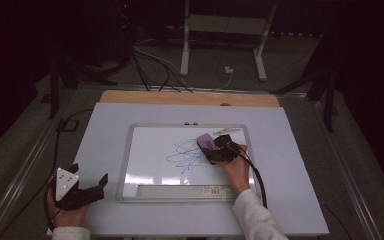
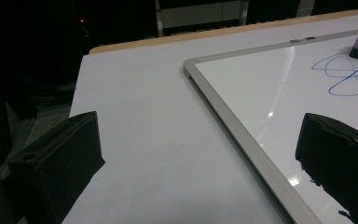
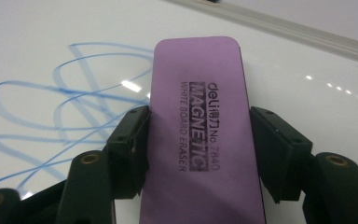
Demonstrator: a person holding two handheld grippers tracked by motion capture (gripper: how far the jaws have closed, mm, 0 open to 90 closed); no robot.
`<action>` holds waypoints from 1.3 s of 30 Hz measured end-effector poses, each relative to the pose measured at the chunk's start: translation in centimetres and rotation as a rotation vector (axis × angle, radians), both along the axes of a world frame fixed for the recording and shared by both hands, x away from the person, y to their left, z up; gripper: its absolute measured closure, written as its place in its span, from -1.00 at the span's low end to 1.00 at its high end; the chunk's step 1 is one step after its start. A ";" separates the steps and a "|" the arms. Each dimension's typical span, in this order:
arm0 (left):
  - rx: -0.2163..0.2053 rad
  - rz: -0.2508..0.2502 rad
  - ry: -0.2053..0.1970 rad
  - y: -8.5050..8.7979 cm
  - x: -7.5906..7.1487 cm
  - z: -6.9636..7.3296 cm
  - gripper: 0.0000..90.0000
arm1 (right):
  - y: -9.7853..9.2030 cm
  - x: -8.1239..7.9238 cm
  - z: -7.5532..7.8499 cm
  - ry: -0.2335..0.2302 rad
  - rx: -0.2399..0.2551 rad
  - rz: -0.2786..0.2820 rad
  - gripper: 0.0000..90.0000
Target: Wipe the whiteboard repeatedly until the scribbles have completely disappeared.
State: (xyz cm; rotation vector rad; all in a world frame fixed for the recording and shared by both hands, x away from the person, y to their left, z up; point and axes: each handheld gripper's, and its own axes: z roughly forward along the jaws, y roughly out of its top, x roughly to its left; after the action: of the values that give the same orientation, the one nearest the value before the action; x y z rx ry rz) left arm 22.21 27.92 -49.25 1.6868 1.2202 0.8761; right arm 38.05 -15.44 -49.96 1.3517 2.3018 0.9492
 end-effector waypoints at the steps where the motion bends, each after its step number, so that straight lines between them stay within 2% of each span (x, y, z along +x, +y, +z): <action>1: 0.001 -0.001 0.001 0.0 0.0 0.0 -0.97 | 0.2 -0.2 0.0 0.002 0.002 0.013 -0.09; 5: -0.002 -0.001 0.001 0.0 0.0 0.0 -0.97 | 0.2 -0.2 0.0 0.005 0.007 0.019 -0.09; 9: -0.007 0.003 0.000 0.1 -0.1 0.0 -0.97 | -0.3 0.2 0.1 0.003 -0.005 -0.024 -0.09; 12: -0.006 0.002 0.002 0.1 0.0 0.0 -0.97 | -1.3 0.7 0.1 0.004 -0.015 -0.089 -0.09; 15: -0.005 -0.001 0.001 0.1 0.0 0.0 -0.97 | -1.3 0.6 0.1 0.003 -0.023 -0.098 -0.09; 19: -0.002 -0.002 0.004 -0.1 0.0 0.0 -0.97 | -0.6 0.2 0.1 0.013 -0.013 -0.055 -0.09; 20: -0.001 -0.002 0.004 -0.1 0.0 0.0 -0.97 | 0.0 -0.2 0.2 0.018 -0.011 -0.005 -0.09; 21: -0.001 -0.002 0.003 -0.1 0.0 0.0 -0.97 | 0.2 -0.4 0.2 0.015 -0.015 0.018 -0.09; 24: -0.003 0.000 0.001 0.0 0.0 0.0 -0.97 | 0.5 -0.5 0.2 0.015 -0.020 0.038 -0.09; 27: -0.006 0.001 0.000 0.0 0.0 0.0 -0.97 | 0.0 -0.2 0.2 0.016 -0.022 0.005 -0.09; 28: -0.006 0.001 0.001 0.0 0.0 0.0 -0.97 | -0.2 0.0 0.2 0.020 -0.021 -0.021 -0.09; 29: -0.005 0.001 0.003 0.0 0.0 0.0 -0.97 | -0.8 0.3 0.2 0.018 -0.023 -0.071 -0.09; 30: -0.005 0.002 0.004 0.0 0.0 0.0 -0.97 | -0.9 0.4 0.2 0.023 -0.019 -0.087 -0.09; 33: -0.002 -0.002 0.004 0.0 0.0 -0.1 -0.97 | -0.8 0.3 0.3 0.019 -0.025 -0.087 -0.09; 34: -0.003 -0.002 0.004 -0.1 0.1 -0.1 -0.97 | -0.3 0.0 0.2 0.024 -0.017 -0.052 -0.09; 35: -0.002 -0.003 0.004 -0.1 0.1 -0.1 -0.97 | -0.3 0.0 0.2 0.024 -0.017 -0.052 -0.09; 37: -0.002 -0.004 0.004 -0.1 0.1 -0.1 -0.97 | 0.3 -0.5 0.2 0.026 -0.016 -0.011 -0.09; 38: -0.002 -0.003 0.004 -0.1 0.1 -0.1 -0.97 | 0.9 -0.9 0.3 0.028 -0.018 0.031 -0.09; 39: -0.002 -0.003 0.004 -0.1 0.0 -0.1 -0.97 | 1.1 -1.1 0.3 0.030 -0.014 0.051 -0.09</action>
State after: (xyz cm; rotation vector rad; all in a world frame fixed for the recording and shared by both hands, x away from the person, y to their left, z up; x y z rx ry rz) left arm 22.26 27.78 -49.30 1.6893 1.2204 0.8697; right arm 36.99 -14.29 -49.67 1.3161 2.3717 0.9321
